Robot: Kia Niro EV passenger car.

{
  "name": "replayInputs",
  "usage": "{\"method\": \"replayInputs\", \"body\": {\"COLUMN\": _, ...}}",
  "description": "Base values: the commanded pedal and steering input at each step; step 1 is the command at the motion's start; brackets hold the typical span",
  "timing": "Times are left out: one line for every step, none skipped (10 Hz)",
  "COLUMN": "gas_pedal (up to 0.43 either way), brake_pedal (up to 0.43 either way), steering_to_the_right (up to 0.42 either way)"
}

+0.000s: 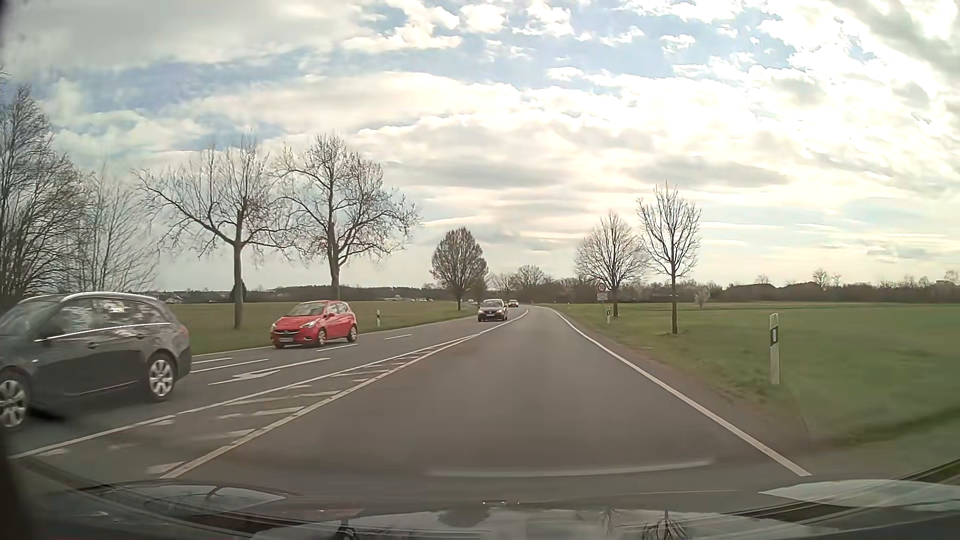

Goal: Follow the waypoints while adhering to traffic rules and regulations

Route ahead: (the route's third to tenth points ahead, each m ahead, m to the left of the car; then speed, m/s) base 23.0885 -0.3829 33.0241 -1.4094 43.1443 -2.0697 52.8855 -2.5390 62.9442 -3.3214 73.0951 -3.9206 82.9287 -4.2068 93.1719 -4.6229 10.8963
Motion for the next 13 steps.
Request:
{"method": "replayInputs", "body": {"gas_pedal": 0.37, "brake_pedal": 0.0, "steering_to_the_right": 0.031}}
{"method": "replayInputs", "body": {"gas_pedal": 0.37, "brake_pedal": 0.0, "steering_to_the_right": 0.024}}
{"method": "replayInputs", "body": {"gas_pedal": 0.378, "brake_pedal": 0.0, "steering_to_the_right": 0.02}}
{"method": "replayInputs", "body": {"gas_pedal": 0.378, "brake_pedal": 0.0, "steering_to_the_right": 0.017}}
{"method": "replayInputs", "body": {"gas_pedal": 0.378, "brake_pedal": 0.0, "steering_to_the_right": 0.012}}
{"method": "replayInputs", "body": {"gas_pedal": 0.378, "brake_pedal": 0.0, "steering_to_the_right": 0.011}}
{"method": "replayInputs", "body": {"gas_pedal": 0.378, "brake_pedal": 0.0, "steering_to_the_right": 0.01}}
{"method": "replayInputs", "body": {"gas_pedal": 0.378, "brake_pedal": 0.0, "steering_to_the_right": 0.01}}
{"method": "replayInputs", "body": {"gas_pedal": 0.378, "brake_pedal": 0.0, "steering_to_the_right": 0.01}}
{"method": "replayInputs", "body": {"gas_pedal": 0.378, "brake_pedal": 0.0, "steering_to_the_right": 0.01}}
{"method": "replayInputs", "body": {"gas_pedal": 0.378, "brake_pedal": 0.0, "steering_to_the_right": 0.01}}
{"method": "replayInputs", "body": {"gas_pedal": 0.378, "brake_pedal": 0.0, "steering_to_the_right": 0.01}}
{"method": "replayInputs", "body": {"gas_pedal": 0.378, "brake_pedal": 0.0, "steering_to_the_right": 0.009}}
